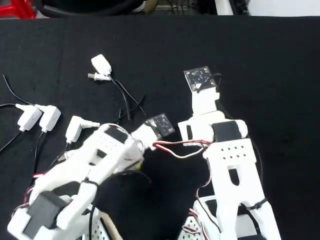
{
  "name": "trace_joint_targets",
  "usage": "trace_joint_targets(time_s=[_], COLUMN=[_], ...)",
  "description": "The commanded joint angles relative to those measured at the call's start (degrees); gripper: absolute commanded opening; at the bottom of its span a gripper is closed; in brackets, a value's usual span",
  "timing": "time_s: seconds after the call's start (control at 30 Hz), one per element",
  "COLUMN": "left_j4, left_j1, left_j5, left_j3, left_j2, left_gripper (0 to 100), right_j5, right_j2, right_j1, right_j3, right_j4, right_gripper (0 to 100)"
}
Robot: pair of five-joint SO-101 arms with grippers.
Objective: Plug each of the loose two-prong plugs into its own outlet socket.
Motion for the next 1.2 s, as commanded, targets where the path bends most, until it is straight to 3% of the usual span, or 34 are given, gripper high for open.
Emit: trace_joint_targets(time_s=[0.0,0.3,0.5,0.7,0.77,0.9,1.0,1.1,1.17], left_j4=[5.9,14.4,22.2,15.6,12.9,10.2,10.4,9.0,6.9], left_j1=[1.5,1.4,1.0,0.7,-2.2,-15.3,-22.5,-25.5,-24.0], left_j5=[4.1,14.4,12.3,6.2,6.0,5.7,0.9,-3.3,-3.5], left_j3=[-3.8,-2.5,3.1,12.2,12.8,9.1,7.1,8.7,12.4], left_j2=[-2.2,-19.7,-34.5,-42.0,-43.1,-42.9,-42.9,-42.6,-42.0], left_gripper=[19,20,20,19,19,19,19,19,19], right_j5=[0.4,0.4,0.4,0.4,0.4,0.4,0.4,0.4,0.4], right_j2=[0.0,0.0,0.0,0.0,0.0,0.0,0.0,0.0,0.0], right_j1=[0.8,0.8,0.8,0.8,0.8,0.8,0.8,0.8,0.8], right_j3=[-2.8,-2.8,-2.8,-2.8,-2.8,-2.7,-2.7,-2.7,-2.7], right_j4=[-0.4,-0.4,-0.4,-0.4,-0.4,-0.4,-0.4,-0.4,-0.4], right_gripper=[1.5,1.5,1.5,1.5,1.5,1.5,1.5,1.5,1.5])
